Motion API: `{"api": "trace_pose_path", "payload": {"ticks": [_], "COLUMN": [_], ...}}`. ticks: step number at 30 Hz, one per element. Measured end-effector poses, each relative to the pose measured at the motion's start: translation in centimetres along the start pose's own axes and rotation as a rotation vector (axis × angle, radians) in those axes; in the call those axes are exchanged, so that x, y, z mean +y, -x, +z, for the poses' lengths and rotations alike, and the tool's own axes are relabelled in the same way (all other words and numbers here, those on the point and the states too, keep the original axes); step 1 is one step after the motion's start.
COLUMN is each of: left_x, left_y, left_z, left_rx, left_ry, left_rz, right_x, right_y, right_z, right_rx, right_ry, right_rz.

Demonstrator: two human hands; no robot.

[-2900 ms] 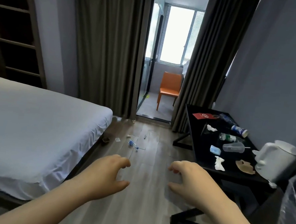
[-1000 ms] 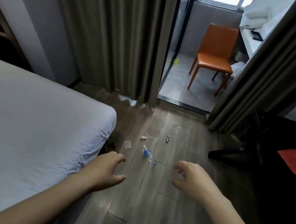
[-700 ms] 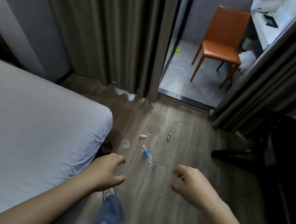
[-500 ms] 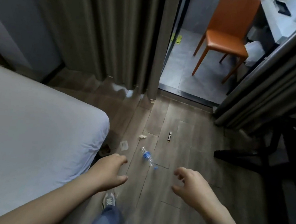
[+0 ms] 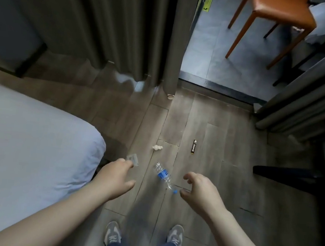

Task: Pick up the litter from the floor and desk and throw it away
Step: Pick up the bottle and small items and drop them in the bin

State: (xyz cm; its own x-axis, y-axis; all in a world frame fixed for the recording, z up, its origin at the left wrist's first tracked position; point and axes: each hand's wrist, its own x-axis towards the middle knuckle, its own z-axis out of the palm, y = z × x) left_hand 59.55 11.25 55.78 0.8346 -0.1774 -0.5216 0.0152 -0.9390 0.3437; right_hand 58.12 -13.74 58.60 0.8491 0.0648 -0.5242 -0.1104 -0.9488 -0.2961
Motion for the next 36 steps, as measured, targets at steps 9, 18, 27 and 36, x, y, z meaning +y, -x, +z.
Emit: {"api": "trace_pose_path", "payload": {"ticks": [9,18,27,36], "left_x": [-6.4,-15.9,-19.0,-21.6], "left_y": [-15.1,-30.8,-37.5,-39.5], "left_z": [17.8,35.7,39.7,39.6], "left_rx": [0.023,0.085,0.133,0.102], "left_ry": [0.030,-0.127,-0.247,-0.268], "left_rz": [-0.072,0.016,0.003,-0.047], "right_x": [8.9,15.7,16.3,17.8], "right_y": [-17.2,-33.5,-37.0,-37.0], "right_z": [16.0,34.5,39.8,43.6], "right_rx": [0.012,0.008,-0.013,0.008], "right_ry": [0.068,0.294,0.357,0.316], "right_rz": [-0.067,-0.224,-0.281,-0.320]}}
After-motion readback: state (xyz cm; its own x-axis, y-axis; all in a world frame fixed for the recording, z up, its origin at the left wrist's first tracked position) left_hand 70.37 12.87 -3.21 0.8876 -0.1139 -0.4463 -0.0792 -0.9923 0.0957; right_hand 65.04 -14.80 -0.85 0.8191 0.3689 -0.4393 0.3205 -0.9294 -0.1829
